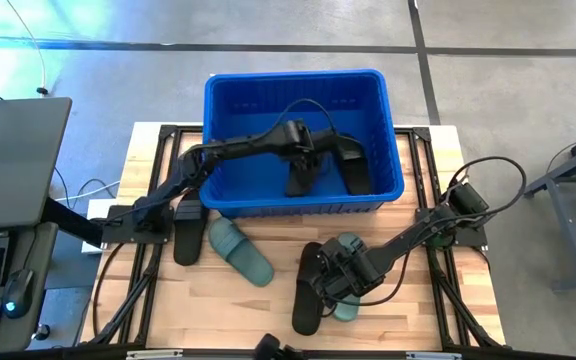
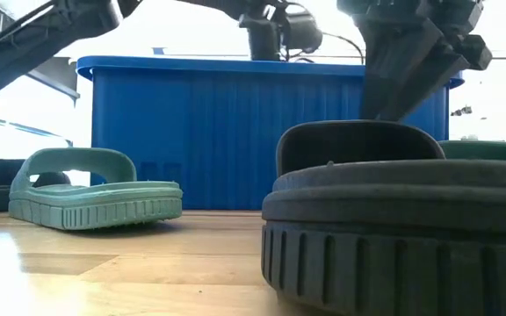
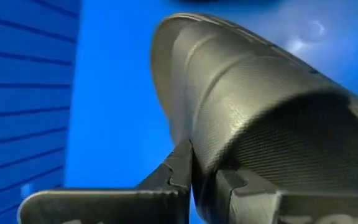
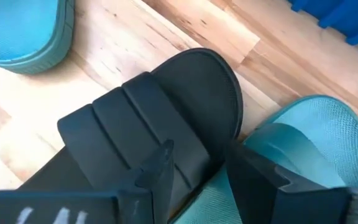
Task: Pick and place slides into bin
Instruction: Put the black slide into the blue bin
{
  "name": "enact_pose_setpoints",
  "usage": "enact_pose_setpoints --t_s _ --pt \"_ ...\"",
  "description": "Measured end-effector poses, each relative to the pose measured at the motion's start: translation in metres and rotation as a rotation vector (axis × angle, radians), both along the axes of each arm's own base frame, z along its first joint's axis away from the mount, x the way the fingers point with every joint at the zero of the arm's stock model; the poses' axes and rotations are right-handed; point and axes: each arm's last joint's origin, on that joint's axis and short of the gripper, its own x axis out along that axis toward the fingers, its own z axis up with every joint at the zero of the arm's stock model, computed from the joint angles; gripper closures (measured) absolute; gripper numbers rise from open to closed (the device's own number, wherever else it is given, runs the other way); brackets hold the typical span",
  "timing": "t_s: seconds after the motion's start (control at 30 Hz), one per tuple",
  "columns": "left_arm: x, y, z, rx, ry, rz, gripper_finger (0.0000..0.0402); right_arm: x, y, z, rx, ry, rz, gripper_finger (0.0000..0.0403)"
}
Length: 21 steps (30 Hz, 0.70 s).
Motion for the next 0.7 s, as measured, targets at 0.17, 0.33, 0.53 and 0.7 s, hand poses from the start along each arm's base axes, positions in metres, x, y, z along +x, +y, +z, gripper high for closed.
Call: enact_pose_setpoints --t_s 0.17,0.33,0.53,0.7 --pt "0.011 0.001 -0.019 -0.019 -0.032 0.029 0.0392 0.000 -0.001 0.000 -0.014 -0.005 -0.003 0.0269" --pt "0.017 0.004 -0.029 -0.050 -0.065 0.020 0.0377 0.000 0.000 0.000 -0.004 0.001 0.001 0.0269" --pt "0.018 0.004 -0.029 -0.050 -0.082 0.029 0.0329 -0.001 0.001 0.000 -0.001 0.003 0.006 0.0269" --pt "0.017 0.007 -0.029 -0.047 -0.144 0.144 0.0279 -0.004 0.007 0.000 -0.009 -0.002 0.024 0.0269"
